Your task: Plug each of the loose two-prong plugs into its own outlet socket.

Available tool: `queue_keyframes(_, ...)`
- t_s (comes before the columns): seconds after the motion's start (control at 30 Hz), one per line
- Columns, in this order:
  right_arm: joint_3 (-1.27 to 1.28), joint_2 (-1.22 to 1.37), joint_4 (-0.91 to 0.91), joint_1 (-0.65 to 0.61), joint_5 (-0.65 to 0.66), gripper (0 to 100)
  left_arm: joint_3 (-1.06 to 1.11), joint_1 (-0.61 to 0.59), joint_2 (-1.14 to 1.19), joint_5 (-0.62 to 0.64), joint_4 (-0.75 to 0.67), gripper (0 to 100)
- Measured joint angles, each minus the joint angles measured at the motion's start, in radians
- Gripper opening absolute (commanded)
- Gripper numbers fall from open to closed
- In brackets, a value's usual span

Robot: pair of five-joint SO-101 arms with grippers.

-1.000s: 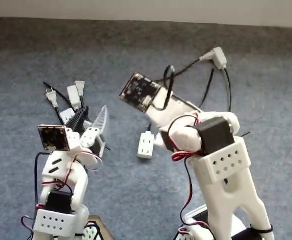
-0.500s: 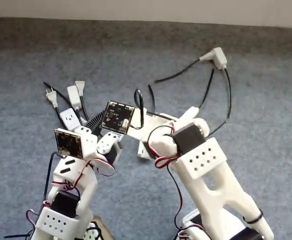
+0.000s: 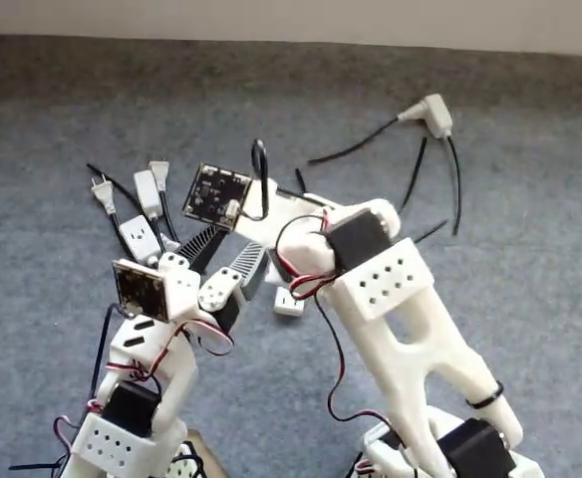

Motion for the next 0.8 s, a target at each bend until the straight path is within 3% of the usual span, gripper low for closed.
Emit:
queue_keyframes(0.3, -0.328, -0.002, 0.226, -0.063, 0.000, 5.9, 0.000, 0.002, 0.009, -0.002, 0.002, 19)
queue_keyframes(0.6, -0.298, -0.002, 0.226, -0.052, -0.068, 5.9, 0.000, 0.002, 0.009, -0.003, 0.041, 19)
queue_keyframes(0.8, -0.282, 0.002, 0.232, 0.048, -0.115, 5.9, 0.000, -0.106, 0.009, -0.003, 0.041, 19)
